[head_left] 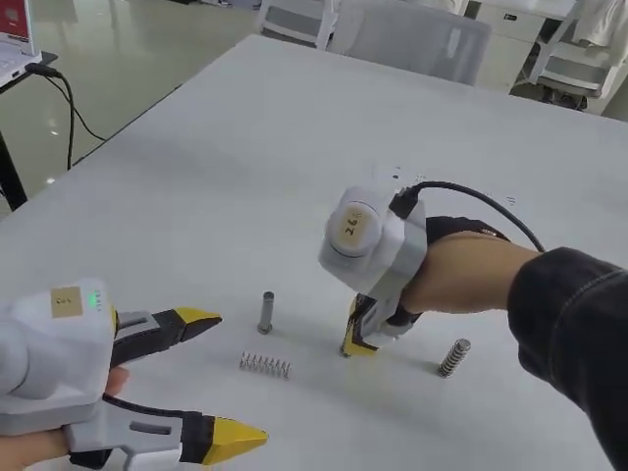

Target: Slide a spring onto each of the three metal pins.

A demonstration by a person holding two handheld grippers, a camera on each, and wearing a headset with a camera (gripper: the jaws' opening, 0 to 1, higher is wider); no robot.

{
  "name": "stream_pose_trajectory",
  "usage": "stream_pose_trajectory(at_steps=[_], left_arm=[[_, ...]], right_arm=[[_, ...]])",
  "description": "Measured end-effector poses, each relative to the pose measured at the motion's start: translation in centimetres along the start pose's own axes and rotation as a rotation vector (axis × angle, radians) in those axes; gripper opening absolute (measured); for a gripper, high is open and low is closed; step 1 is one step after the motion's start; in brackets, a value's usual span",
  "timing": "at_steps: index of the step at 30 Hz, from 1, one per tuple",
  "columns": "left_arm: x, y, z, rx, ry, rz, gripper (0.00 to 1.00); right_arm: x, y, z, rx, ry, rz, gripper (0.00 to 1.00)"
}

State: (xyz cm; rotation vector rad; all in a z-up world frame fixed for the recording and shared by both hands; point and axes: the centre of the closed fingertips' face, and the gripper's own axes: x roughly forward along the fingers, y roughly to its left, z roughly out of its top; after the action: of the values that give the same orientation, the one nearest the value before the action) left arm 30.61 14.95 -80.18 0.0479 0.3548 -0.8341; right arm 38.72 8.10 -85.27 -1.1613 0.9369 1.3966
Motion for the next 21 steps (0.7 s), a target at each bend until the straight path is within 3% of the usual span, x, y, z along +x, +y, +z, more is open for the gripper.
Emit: stream_pose_trajectory(at_steps=[10,21], left_arm=[[0.2,-0.2,0.1,0.011,0.004,-0.007,0.73],[-0.2,-0.1,0.2,0.018,-0.002,-0.011,0.73]], right_arm=[[-1.8,0.4,1.6,-0.02,-0.047,-0.021,0.16],[-2.7,2.2,4.8,-0.072,-0.097,-0.031,0.15]])
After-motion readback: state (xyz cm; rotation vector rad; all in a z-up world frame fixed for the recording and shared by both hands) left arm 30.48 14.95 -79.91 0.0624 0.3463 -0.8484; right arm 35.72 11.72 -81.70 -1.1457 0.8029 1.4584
